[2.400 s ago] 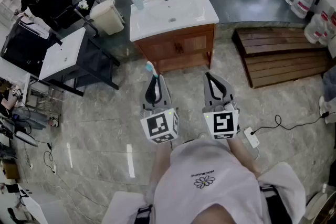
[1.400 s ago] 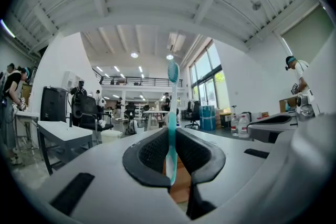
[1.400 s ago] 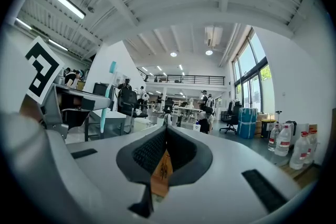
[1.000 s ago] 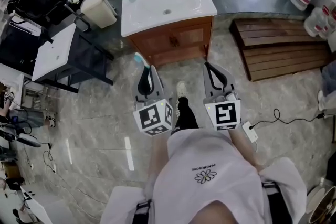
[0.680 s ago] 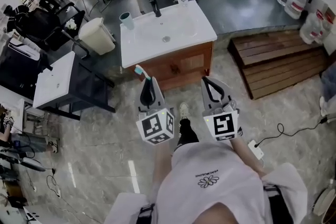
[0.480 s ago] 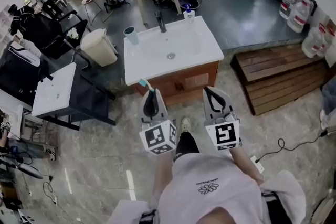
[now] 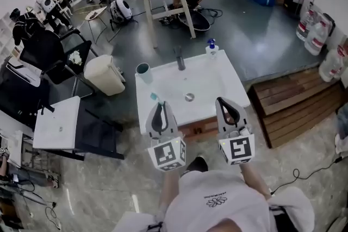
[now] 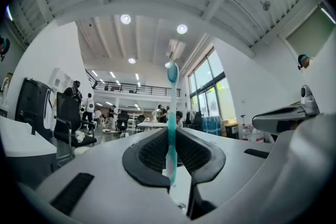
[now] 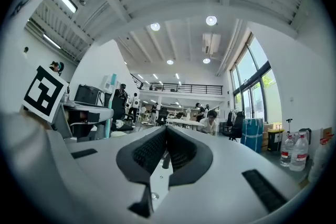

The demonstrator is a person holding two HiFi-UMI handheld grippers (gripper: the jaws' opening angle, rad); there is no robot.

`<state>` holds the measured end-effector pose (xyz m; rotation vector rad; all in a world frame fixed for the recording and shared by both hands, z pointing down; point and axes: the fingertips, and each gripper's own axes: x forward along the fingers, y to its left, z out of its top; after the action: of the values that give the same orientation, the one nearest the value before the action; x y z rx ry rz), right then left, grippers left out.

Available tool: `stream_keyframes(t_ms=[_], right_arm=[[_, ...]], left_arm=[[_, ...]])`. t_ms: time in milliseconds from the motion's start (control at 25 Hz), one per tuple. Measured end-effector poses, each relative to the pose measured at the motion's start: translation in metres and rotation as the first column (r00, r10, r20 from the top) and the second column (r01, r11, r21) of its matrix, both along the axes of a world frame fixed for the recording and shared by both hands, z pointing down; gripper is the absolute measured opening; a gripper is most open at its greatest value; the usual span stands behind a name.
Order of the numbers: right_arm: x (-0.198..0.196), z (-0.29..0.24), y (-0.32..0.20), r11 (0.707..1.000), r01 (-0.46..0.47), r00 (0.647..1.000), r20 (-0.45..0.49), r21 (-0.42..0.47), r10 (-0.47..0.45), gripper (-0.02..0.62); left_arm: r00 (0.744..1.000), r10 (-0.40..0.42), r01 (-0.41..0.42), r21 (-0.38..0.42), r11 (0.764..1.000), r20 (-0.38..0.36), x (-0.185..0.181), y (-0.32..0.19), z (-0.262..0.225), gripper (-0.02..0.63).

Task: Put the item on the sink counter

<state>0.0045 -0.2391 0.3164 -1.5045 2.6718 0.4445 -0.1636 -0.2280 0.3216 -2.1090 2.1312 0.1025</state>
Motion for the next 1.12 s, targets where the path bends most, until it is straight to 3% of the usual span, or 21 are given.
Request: stream_keyframes(t_ms=[160,320,520,760,960,1120], right_arm=[[-0.03,-0.018,-0.051,0.999,-0.014,1.0,-0.027,0.035,0.015,0.012],[-0.047,-0.017,-0.082,1.0,-0.014,0.998,-0.053,-0.003,0.014,0.012],[-0.059,-0.002,-0.104,0.996,0.016,0.999,-0.05,-0.086,-0.02,0.012],[-0.085,0.003,-0.127,0.99,0.087,0.995,-0.038,-0.112,-0.092,0.012],[-0.092,0.01,-0.131,0.982,0.126,0.991,-0.031,-0.138,-0.131,0.012],[-0.097,0.011,-0.132,0.978,0.154,0.987,-0.035,-0.139,-0.16,0.012]], left_arm=[[1.0,0.018,-0.018,0.018,1.0,0.005,-0.024,-0.055,-0.022,0.051],[1.0,0.005,-0.005,-0.014,1.0,0.001,-0.04,-0.083,-0.027,0.051],[0.999,-0.04,0.04,-0.061,0.997,-0.007,-0.052,-0.094,-0.013,0.051],[0.993,-0.117,0.114,-0.115,0.987,-0.022,-0.08,-0.106,0.0,0.051],[0.984,-0.161,0.151,-0.111,0.982,-0.079,-0.093,-0.107,0.003,0.051],[0.981,-0.179,0.17,-0.111,0.979,-0.07,-0.095,-0.107,0.003,0.051]])
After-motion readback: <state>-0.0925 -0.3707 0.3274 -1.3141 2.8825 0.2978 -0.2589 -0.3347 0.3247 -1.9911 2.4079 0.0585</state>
